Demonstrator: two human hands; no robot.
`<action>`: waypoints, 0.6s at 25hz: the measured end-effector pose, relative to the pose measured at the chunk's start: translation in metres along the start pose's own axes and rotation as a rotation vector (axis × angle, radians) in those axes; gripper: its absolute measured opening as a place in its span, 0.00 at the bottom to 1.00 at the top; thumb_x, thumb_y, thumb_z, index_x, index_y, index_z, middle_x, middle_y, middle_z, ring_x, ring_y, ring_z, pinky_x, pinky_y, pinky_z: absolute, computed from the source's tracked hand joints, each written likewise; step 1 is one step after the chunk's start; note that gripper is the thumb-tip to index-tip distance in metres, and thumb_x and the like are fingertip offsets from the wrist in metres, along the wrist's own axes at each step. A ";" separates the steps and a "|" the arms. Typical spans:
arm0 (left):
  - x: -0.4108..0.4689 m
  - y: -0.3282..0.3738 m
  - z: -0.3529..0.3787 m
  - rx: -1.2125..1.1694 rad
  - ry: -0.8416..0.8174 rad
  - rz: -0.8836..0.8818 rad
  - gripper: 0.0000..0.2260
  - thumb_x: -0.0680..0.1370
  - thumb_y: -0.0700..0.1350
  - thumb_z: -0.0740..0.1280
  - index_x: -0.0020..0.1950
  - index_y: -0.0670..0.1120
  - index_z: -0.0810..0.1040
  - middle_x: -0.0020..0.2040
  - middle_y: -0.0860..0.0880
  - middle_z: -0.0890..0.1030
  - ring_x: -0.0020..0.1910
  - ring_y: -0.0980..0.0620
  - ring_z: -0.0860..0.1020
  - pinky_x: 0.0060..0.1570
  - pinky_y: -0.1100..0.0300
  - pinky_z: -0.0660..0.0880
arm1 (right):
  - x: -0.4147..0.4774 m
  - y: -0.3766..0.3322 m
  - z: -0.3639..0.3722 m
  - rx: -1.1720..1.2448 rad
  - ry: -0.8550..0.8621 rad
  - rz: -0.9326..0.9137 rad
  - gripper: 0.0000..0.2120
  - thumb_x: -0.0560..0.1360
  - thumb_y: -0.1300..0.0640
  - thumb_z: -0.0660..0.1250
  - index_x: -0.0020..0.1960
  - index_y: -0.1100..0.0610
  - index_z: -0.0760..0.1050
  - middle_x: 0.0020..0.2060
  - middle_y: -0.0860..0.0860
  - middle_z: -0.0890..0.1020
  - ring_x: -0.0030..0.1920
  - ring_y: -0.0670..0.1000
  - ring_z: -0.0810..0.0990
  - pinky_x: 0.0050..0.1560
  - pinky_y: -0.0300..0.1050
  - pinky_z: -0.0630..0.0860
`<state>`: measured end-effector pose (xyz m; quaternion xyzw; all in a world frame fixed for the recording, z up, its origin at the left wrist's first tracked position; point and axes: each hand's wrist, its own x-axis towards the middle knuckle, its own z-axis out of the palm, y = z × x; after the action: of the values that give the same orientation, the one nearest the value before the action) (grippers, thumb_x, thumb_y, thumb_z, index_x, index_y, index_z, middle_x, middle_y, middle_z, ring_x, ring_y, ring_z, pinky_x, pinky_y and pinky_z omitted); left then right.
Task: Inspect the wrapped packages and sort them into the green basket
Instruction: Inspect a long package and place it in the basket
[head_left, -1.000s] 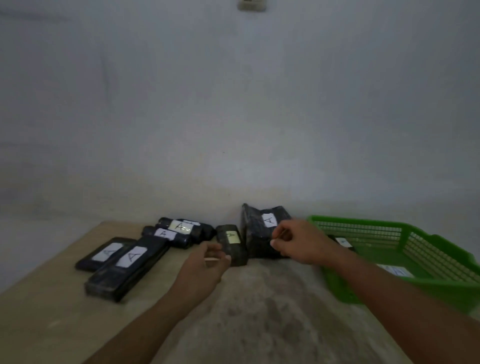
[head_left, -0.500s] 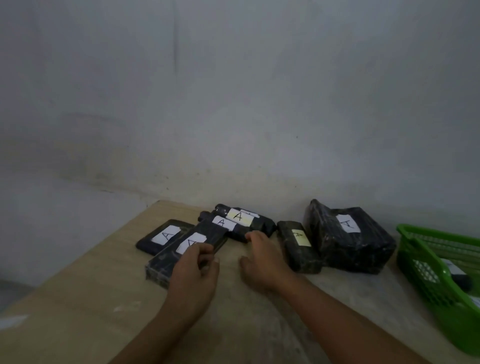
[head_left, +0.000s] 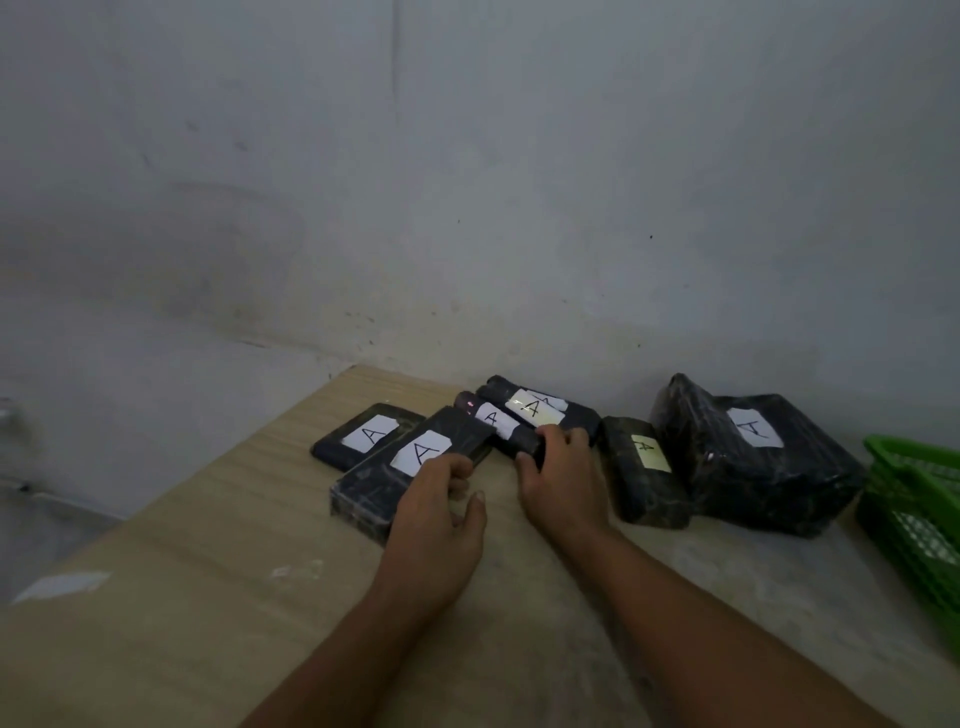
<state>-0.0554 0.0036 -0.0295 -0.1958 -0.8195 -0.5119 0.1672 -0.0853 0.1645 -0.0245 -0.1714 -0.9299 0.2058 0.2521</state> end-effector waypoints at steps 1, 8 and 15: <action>-0.001 0.000 0.000 0.009 0.000 0.005 0.13 0.77 0.44 0.66 0.61 0.49 0.72 0.52 0.54 0.76 0.49 0.58 0.76 0.47 0.67 0.75 | -0.005 0.002 -0.004 0.030 0.026 0.006 0.19 0.78 0.47 0.63 0.65 0.54 0.69 0.61 0.54 0.72 0.58 0.54 0.75 0.53 0.50 0.76; -0.011 0.015 -0.009 -0.090 -0.078 -0.029 0.15 0.78 0.51 0.64 0.63 0.51 0.71 0.55 0.55 0.77 0.53 0.59 0.76 0.45 0.72 0.71 | -0.073 0.023 -0.091 0.439 0.113 -0.076 0.10 0.77 0.53 0.67 0.57 0.46 0.70 0.48 0.40 0.78 0.49 0.42 0.78 0.49 0.43 0.78; -0.049 0.077 0.015 -0.697 -0.408 -0.292 0.24 0.69 0.57 0.68 0.64 0.56 0.72 0.60 0.49 0.76 0.54 0.47 0.82 0.46 0.49 0.82 | -0.156 0.092 -0.174 0.734 -0.211 0.118 0.11 0.78 0.60 0.67 0.54 0.45 0.77 0.47 0.45 0.85 0.46 0.48 0.84 0.44 0.48 0.80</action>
<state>0.0243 0.0403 0.0008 -0.2197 -0.6331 -0.7272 -0.1486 0.1553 0.2282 0.0070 -0.1011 -0.8038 0.5554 0.1874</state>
